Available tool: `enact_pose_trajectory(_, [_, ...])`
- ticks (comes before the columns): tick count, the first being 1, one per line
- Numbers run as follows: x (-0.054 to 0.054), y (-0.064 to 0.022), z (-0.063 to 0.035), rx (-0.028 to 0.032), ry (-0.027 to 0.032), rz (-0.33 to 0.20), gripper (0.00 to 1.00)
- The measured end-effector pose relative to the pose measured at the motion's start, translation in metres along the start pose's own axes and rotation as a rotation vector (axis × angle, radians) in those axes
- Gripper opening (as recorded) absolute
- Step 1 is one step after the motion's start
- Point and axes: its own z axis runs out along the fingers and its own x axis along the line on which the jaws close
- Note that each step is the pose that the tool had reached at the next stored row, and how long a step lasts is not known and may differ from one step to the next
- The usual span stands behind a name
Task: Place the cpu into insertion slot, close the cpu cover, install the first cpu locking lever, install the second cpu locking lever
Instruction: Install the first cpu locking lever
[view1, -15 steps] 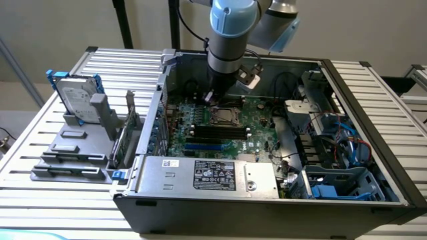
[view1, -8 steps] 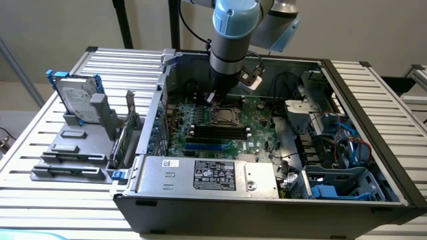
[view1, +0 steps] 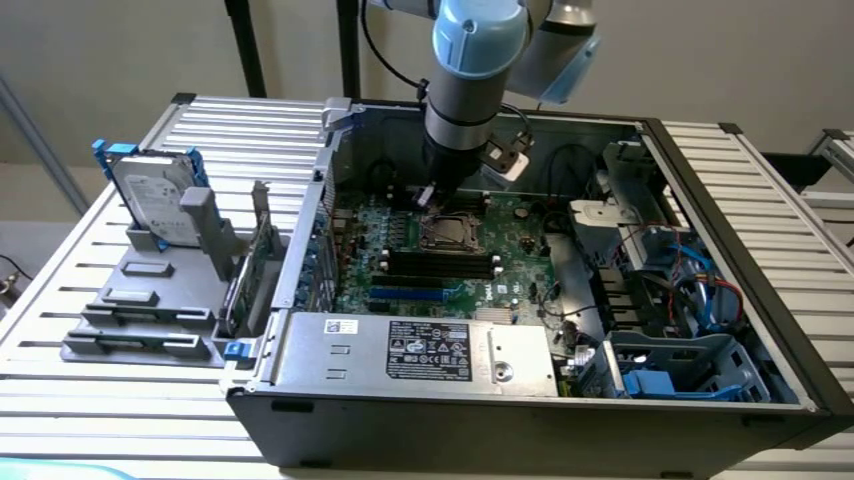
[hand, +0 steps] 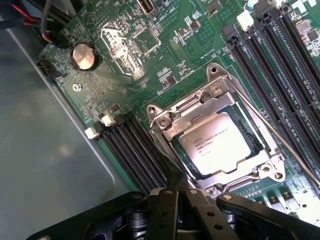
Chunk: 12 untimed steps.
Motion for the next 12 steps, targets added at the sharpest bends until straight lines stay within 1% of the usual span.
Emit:
enact_pose_trajectory(4, [0.0017, 0.0025, 0.0002, 0.0019, -0.0029, 0.001, 0.11])
enact_pose_trajectory(12, [0.0048, 0.0070, 0.0003, 0.0019, -0.0088, 0.002, 0.11])
